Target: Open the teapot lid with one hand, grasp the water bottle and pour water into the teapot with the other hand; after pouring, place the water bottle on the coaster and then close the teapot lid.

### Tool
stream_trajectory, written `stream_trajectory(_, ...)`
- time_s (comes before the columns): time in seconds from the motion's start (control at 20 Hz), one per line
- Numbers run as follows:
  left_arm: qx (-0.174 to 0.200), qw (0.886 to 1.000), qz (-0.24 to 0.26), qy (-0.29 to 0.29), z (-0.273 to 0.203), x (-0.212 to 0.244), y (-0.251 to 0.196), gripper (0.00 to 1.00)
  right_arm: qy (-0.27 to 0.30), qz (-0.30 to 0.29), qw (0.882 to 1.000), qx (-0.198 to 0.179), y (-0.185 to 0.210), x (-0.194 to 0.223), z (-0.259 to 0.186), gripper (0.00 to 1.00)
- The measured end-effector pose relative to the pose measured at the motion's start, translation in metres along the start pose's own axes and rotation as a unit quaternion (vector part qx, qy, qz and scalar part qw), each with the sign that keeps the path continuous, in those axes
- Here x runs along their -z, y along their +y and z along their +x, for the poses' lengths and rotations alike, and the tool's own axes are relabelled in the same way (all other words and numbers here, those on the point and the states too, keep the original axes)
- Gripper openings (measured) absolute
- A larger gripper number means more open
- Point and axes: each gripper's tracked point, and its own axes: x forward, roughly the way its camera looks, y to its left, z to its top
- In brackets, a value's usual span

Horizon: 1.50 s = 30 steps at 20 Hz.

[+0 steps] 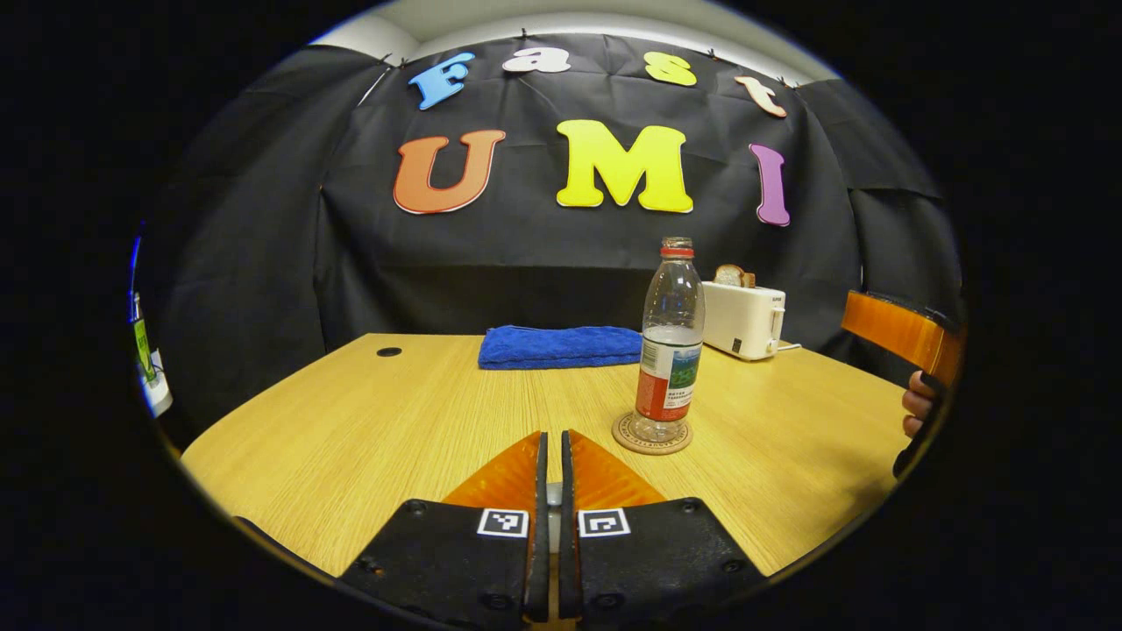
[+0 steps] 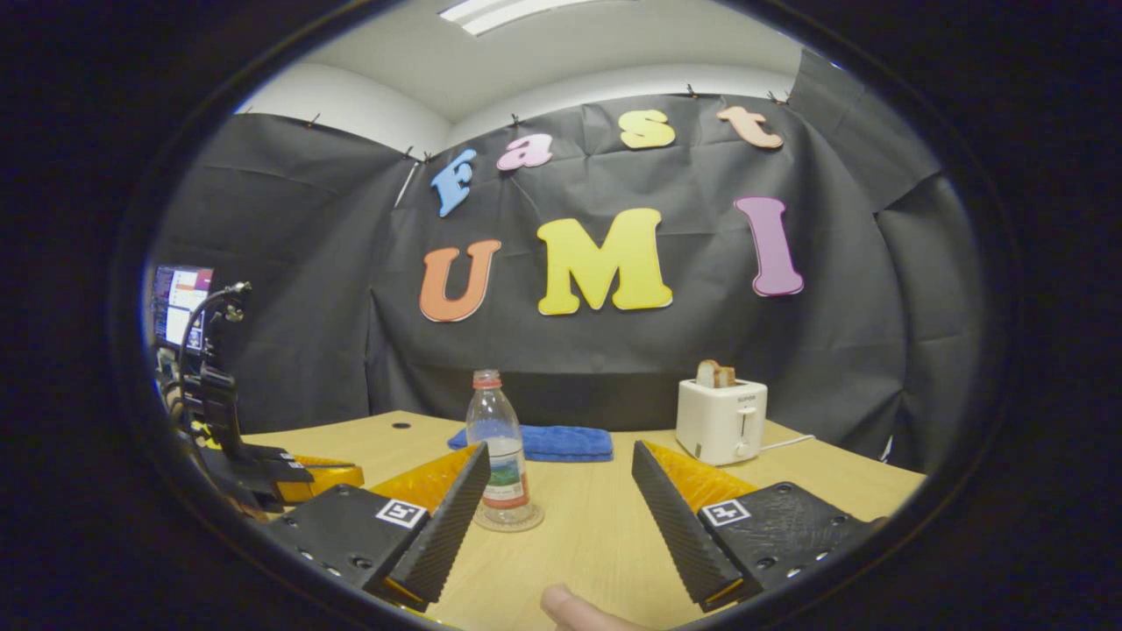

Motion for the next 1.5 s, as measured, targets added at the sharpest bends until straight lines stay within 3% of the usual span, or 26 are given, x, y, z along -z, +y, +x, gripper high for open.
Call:
stream_trajectory(0.4, -0.003, 1.000, -0.018, -0.001, 0.002, -0.001, -0.003, 0.07, -0.010, 0.003, 1.000, -0.002, -0.009, -0.003, -0.016, 0.96)
stream_trajectory(0.9, -0.023, 1.000, 0.004, 0.005, 0.017, 0.003, -0.004, 0.07, -0.022, 0.019, 0.999, -0.023, -0.015, -0.002, -0.025, 0.98)
stream_trajectory(1.15, -0.022, 1.000, 0.004, 0.014, 0.015, 0.007, -0.006, 0.13, -0.010, 0.017, 1.000, -0.022, -0.014, 0.004, -0.022, 0.96)
stream_trajectory(1.2, -0.024, 1.000, 0.004, 0.015, 0.015, 0.005, -0.006, 0.22, -0.008, 0.019, 1.000, -0.021, -0.013, 0.005, -0.022, 0.96)
stream_trajectory(1.25, -0.023, 1.000, 0.003, 0.015, 0.013, 0.003, -0.008, 0.43, -0.005, 0.021, 1.000, -0.020, -0.011, 0.004, -0.023, 0.96)
stream_trajectory(1.3, -0.016, 1.000, 0.002, 0.018, 0.010, 0.002, -0.012, 0.45, -0.004, 0.021, 1.000, -0.017, -0.012, 0.002, -0.025, 0.96)
stream_trajectory(1.35, -0.011, 1.000, 0.001, 0.020, 0.006, 0.000, -0.017, 0.54, -0.005, 0.019, 1.000, -0.013, -0.013, -0.001, -0.027, 0.96)
stream_trajectory(1.4, -0.011, 1.000, 0.002, 0.016, 0.002, -0.006, -0.017, 0.72, -0.005, 0.015, 1.000, -0.008, -0.014, -0.005, -0.029, 0.96)
stream_trajectory(1.5, -0.019, 1.000, 0.011, -0.002, -0.009, -0.024, -0.019, 0.89, -0.008, 0.005, 1.000, 0.003, -0.015, -0.014, -0.036, 0.98)
